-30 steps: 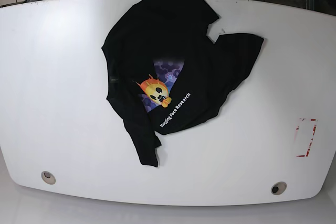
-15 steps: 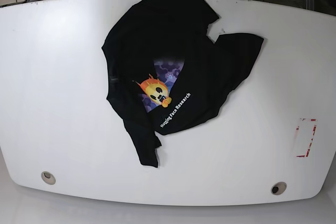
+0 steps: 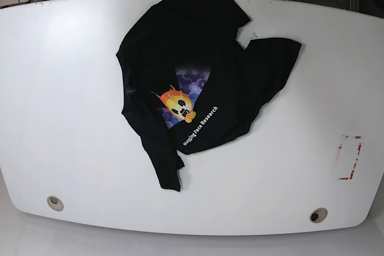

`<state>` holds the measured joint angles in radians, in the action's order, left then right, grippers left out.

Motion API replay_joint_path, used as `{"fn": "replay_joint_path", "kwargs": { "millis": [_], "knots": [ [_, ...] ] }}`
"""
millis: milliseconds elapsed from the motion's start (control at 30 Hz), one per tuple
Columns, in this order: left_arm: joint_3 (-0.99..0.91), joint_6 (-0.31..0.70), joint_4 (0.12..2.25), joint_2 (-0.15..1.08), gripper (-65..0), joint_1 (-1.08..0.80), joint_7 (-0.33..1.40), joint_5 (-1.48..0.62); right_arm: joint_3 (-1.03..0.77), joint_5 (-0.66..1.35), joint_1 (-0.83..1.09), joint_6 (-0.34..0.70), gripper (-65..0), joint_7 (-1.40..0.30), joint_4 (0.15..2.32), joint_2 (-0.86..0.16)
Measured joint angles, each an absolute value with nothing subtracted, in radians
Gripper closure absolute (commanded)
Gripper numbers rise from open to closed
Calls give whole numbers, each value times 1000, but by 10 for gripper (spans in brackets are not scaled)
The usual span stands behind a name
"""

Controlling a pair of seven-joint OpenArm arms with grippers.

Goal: Layout the t-shirt on the table in an organized manner, then fold the t-shirt properly

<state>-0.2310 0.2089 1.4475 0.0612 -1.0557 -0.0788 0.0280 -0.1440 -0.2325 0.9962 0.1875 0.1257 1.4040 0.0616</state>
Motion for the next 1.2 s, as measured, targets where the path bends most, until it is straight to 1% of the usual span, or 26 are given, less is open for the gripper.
{"fn": "replay_joint_path", "kwargs": {
  "millis": [433,633,867,1067,1133,1200],
  "knots": [
    [-257,210,1747,96,-360,-1213,-82,14,-139,-232,1188,192,-130,126,1747,71],
    [-285,209,1845,107,-360,-1257,-80,-155,-128,-233,1235,201,-130,130,1873,69],
    [-315,205,1911,165,-364,-1260,-78,-262,-127,-234,1223,199,-130,121,1943,66],
    [-358,209,1940,166,-371,-1256,-76,-316,-129,-233,1140,200,-138,127,1980,67],
    [-371,209,1943,163,-393,-1239,-71,-316,-130,-235,1102,199,-147,122,1980,67],
    [-381,202,1953,159,-435,-1216,-67,-317,-131,-244,1061,199,-182,116,1979,64]
  ]
}}
